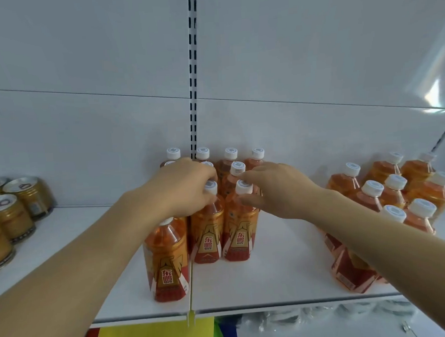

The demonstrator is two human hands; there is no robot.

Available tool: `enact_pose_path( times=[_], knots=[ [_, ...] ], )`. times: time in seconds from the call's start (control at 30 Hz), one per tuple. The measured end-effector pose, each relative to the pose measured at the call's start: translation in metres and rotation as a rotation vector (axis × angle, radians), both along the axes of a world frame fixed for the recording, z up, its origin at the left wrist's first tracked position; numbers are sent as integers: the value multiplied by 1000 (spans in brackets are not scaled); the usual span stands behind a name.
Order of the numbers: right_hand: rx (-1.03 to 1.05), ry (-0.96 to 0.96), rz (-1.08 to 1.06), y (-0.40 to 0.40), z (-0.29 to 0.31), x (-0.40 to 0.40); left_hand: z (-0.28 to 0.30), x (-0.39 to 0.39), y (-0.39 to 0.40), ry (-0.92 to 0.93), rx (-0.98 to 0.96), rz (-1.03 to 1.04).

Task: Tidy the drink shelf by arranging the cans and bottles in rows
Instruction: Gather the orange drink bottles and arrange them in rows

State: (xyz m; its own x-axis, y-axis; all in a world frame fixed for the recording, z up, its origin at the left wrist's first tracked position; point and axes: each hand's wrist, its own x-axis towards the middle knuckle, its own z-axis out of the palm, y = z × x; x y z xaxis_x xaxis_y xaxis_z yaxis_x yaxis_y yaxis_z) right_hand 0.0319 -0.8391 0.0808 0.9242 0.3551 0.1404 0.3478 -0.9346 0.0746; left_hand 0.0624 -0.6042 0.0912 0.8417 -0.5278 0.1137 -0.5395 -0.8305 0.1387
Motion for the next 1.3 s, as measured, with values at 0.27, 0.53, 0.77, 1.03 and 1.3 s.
enact_pose_path(
  times=[0.27, 0.53, 0.77, 1.03, 1.3],
  knots=[
    [-11, -99, -86, -29, 10, -36, 13, -16, -37, -165, -255, -187],
    [29, -199, -293, -128, 37, -95, 7, -52, -136, -101, -300, -313],
    [2, -137, -327, -215, 29, -132, -4, -96, -228, 0, -202, -293],
    [23, 108, -190, -256, 10, -130, -26, -120, -284, -84, -166, -57],
    [30, 11, -69, -224, 16, -125, -14, -127, -237, -14, -170, -1]
  ],
)
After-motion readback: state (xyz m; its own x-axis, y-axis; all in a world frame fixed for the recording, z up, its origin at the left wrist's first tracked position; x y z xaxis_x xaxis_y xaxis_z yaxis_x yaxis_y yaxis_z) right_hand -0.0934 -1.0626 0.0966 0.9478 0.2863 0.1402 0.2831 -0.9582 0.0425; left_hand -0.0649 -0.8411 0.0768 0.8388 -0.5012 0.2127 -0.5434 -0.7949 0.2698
